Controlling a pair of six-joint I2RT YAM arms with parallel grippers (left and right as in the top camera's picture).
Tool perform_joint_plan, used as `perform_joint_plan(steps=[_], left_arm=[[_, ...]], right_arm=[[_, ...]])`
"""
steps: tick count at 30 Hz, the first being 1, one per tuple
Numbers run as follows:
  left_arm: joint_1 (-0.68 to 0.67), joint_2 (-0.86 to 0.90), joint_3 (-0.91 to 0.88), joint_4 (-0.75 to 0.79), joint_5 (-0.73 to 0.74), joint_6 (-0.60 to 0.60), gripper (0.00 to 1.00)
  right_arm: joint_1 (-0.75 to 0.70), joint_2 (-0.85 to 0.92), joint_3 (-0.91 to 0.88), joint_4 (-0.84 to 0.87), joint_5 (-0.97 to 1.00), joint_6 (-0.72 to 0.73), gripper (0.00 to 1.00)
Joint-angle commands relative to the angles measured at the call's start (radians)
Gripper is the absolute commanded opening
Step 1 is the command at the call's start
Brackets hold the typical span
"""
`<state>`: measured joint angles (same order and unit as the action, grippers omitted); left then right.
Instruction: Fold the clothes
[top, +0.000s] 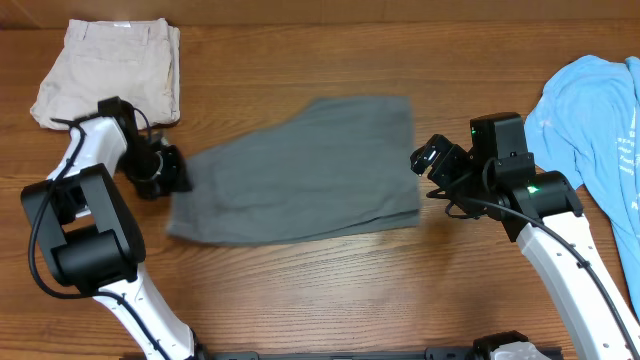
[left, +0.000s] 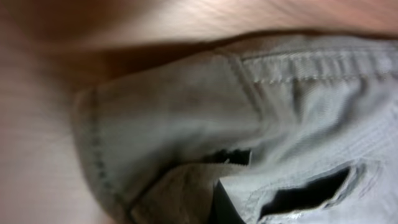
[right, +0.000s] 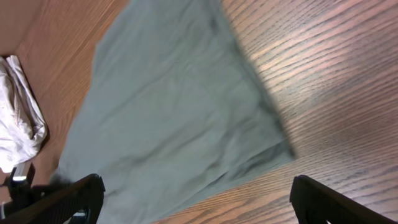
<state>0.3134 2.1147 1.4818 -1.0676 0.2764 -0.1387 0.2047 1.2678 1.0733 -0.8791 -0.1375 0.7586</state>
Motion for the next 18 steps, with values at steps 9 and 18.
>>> perform_joint_plan(steps=[9,18], left_arm=[[0.003,0.029,0.491,-0.340,-0.523,-0.202,0.04],[-0.089,0.029,0.718,-0.518,-0.428,-0.224,0.04]], right_arm=[[0.003,0.002,0.006,-0.006,0.048,-0.008,1.00],[0.003,0.023,0.005,0.006,0.051,-0.007,1.00]])
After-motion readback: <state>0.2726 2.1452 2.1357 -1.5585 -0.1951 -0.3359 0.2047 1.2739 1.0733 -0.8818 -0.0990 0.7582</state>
